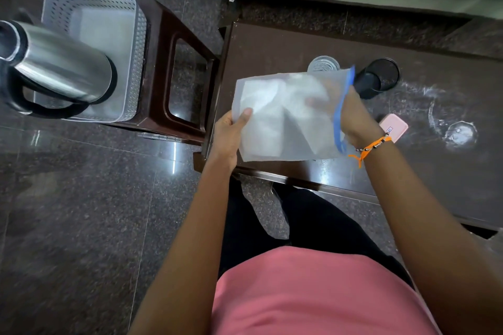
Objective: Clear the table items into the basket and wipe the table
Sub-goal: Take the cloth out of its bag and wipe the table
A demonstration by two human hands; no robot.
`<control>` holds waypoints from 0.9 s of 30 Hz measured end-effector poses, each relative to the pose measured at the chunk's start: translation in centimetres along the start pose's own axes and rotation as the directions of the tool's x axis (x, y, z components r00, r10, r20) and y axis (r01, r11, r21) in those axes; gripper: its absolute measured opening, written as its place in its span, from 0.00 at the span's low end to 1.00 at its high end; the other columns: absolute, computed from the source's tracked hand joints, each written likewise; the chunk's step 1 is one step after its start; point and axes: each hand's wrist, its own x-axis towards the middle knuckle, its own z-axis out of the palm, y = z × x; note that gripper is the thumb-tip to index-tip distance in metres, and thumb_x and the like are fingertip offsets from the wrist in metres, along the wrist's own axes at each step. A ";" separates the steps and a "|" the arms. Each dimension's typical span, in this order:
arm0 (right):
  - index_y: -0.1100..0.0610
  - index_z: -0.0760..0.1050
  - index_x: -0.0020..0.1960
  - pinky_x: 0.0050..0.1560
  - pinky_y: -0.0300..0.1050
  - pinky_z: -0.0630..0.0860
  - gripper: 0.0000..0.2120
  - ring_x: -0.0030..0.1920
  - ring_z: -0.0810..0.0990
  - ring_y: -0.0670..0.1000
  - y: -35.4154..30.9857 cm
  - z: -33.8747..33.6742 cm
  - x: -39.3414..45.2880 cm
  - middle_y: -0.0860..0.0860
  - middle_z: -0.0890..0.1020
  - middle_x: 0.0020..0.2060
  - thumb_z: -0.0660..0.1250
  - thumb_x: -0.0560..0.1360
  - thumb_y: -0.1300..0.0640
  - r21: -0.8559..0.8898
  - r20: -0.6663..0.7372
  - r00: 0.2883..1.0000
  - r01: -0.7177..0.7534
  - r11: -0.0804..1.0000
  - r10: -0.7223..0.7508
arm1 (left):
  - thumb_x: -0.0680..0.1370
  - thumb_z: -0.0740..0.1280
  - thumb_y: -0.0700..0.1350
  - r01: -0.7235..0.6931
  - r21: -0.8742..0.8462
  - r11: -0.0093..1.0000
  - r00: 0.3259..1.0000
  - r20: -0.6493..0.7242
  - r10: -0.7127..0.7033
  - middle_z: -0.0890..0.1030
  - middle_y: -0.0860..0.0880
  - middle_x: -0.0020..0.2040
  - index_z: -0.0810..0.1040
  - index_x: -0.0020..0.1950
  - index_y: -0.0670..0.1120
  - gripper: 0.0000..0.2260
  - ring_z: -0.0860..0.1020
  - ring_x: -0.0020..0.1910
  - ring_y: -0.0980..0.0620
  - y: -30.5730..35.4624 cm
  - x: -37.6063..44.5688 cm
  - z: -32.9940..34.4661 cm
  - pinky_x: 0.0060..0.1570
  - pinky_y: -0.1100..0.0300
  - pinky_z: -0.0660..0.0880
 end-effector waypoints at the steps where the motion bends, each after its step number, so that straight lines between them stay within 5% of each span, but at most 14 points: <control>1: 0.59 0.73 0.57 0.47 0.45 0.76 0.11 0.44 0.78 0.48 0.6 -0.8 -0.1 0.55 0.78 0.45 0.64 0.76 0.65 -0.057 -0.027 0.999 0.020 0.998 -0.021 | 0.76 0.68 0.47 0.019 -0.005 1.000 0.998 -0.055 -0.019 0.83 0.47 0.50 0.80 0.50 0.46 0.06 0.83 0.48 0.49 -0.2 0.1 -0.2 0.44 0.55 0.81; 6: 0.52 0.60 0.55 0.51 0.46 0.70 0.18 0.50 0.73 0.51 0.5 -3.6 -1.0 0.51 0.73 0.52 0.64 0.73 0.66 -0.091 -0.294 0.936 0.175 0.980 -0.195 | 0.78 0.64 0.42 0.078 0.106 0.991 0.965 -0.257 -0.048 0.78 0.46 0.55 0.66 0.64 0.47 0.16 0.79 0.48 0.50 -0.7 0.4 -0.4 0.42 0.58 0.79; 8: 0.52 0.64 0.56 0.55 0.44 0.69 0.16 0.52 0.74 0.49 -0.2 -4.3 -1.6 0.50 0.74 0.53 0.62 0.73 0.67 -0.151 -0.263 0.916 0.270 0.951 -0.302 | 0.78 0.61 0.39 0.023 0.156 0.988 0.977 -0.211 0.011 0.77 0.48 0.51 0.59 0.67 0.54 0.21 0.79 0.44 0.54 -0.7 0.1 0.2 0.37 0.64 0.78; 10: 0.52 0.74 0.53 0.54 0.30 0.70 0.13 0.51 0.75 0.37 -1.1 -4.6 -2.1 0.44 0.78 0.50 0.63 0.73 0.66 -0.180 -0.178 0.918 0.323 0.929 -0.353 | 0.78 0.59 0.36 -0.049 0.227 0.973 0.987 -0.139 0.082 0.76 0.49 0.51 0.59 0.65 0.57 0.21 0.78 0.44 0.53 -0.5 0.0 1.1 0.35 0.65 0.78; 13: 0.45 0.75 0.58 0.41 0.18 0.70 0.22 0.52 0.74 0.37 -2.8 -4.4 -3.1 0.32 0.75 0.53 0.71 0.69 0.63 -0.201 -0.029 0.957 0.276 0.940 -0.287 | 0.76 0.55 0.33 -0.153 0.393 0.907 0.979 -0.062 0.192 0.73 0.54 0.59 0.68 0.59 0.54 0.19 0.75 0.52 0.54 0.0 0.1 2.4 0.49 0.57 0.76; 15: 0.49 0.72 0.65 0.51 0.17 0.66 0.29 0.60 0.71 0.39 -3.4 -4.4 -3.5 0.35 0.73 0.58 0.71 0.67 0.67 -0.317 -0.006 0.940 0.321 0.892 -0.341 | 0.76 0.53 0.32 -0.160 0.463 0.872 0.971 -0.088 0.225 0.75 0.55 0.59 0.75 0.54 0.51 0.18 0.74 0.47 0.58 0.2 0.5 2.8 0.52 0.56 0.73; 17: 0.54 0.72 0.65 0.60 0.24 0.64 0.29 0.63 0.71 0.42 -4.0 -4.1 -3.8 0.44 0.75 0.61 0.67 0.66 0.72 -0.397 -0.025 0.910 0.370 0.840 -0.413 | 0.76 0.51 0.30 -0.142 0.421 0.896 0.971 -0.116 0.208 0.78 0.50 0.59 0.79 0.48 0.48 0.20 0.74 0.42 0.56 0.5 0.6 2.8 0.50 0.53 0.73; 21: 0.54 0.76 0.60 0.56 0.38 0.65 0.23 0.58 0.75 0.53 -4.6 -3.9 -4.3 0.51 0.80 0.58 0.69 0.67 0.68 -0.593 -0.045 0.880 0.357 0.722 -0.472 | 0.76 0.52 0.31 -0.101 0.372 0.923 0.972 -0.160 0.170 0.75 0.45 0.59 0.81 0.46 0.47 0.20 0.75 0.58 0.46 1.1 0.7 2.9 0.61 0.47 0.74; 24: 0.53 0.81 0.52 0.47 0.39 0.62 0.14 0.45 0.73 0.53 -4.8 -4.1 -4.2 0.51 0.80 0.45 0.73 0.66 0.60 -0.642 -0.028 0.869 0.363 0.675 -0.494 | 0.78 0.55 0.35 -0.133 0.383 0.914 0.966 -0.158 0.206 0.71 0.50 0.54 0.80 0.49 0.47 0.15 0.74 0.57 0.51 1.8 0.3 3.6 0.58 0.55 0.74; 27: 0.52 0.82 0.47 0.49 0.50 0.72 0.13 0.46 0.77 0.58 -4.5 -3.5 -3.6 0.51 0.80 0.40 0.75 0.64 0.49 -0.731 -0.038 0.918 0.244 0.638 -0.395 | 0.79 0.61 0.44 -0.229 0.431 0.873 0.953 -0.084 0.292 0.71 0.50 0.57 0.80 0.54 0.46 0.09 0.73 0.56 0.54 2.5 -0.2 4.5 0.54 0.64 0.72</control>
